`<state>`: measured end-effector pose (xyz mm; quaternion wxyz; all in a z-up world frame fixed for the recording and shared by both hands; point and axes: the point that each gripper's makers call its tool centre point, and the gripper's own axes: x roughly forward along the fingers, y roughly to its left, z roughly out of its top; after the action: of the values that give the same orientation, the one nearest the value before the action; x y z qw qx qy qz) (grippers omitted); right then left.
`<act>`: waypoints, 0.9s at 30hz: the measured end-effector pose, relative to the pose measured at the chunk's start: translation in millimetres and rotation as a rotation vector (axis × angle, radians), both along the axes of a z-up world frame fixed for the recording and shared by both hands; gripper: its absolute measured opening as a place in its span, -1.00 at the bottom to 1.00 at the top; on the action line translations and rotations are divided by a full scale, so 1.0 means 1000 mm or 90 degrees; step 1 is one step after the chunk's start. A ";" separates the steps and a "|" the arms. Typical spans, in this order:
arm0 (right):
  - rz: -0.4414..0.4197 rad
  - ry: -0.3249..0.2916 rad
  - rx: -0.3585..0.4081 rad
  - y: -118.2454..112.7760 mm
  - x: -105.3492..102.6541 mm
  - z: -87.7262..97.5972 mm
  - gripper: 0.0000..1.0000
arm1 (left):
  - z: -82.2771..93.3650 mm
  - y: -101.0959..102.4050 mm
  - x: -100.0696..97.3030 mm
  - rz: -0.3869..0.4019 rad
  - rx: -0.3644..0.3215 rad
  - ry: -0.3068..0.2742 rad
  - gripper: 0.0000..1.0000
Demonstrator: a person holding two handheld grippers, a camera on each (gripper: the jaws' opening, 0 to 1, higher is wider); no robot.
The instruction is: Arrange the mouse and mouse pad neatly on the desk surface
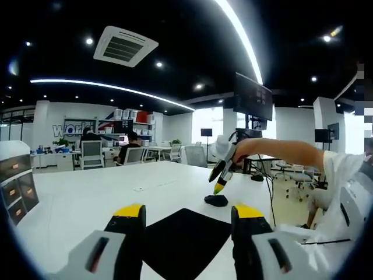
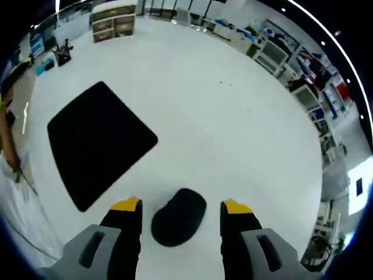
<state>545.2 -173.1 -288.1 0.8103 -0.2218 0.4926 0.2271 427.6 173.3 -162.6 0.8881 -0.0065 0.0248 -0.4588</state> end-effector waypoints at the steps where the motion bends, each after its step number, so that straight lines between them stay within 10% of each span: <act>1: -0.012 0.003 0.015 0.002 0.000 -0.001 0.02 | 0.000 0.000 0.000 -0.001 -0.001 0.000 0.19; 27: -0.067 0.068 0.012 0.000 -0.002 -0.039 -0.14 | -0.003 -0.006 -0.001 -0.007 0.001 0.003 0.18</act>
<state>543.4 -172.8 -326.8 0.7958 -0.1757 0.5439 0.2000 426.8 167.3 -165.3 0.8856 -0.0068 0.0278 -0.4635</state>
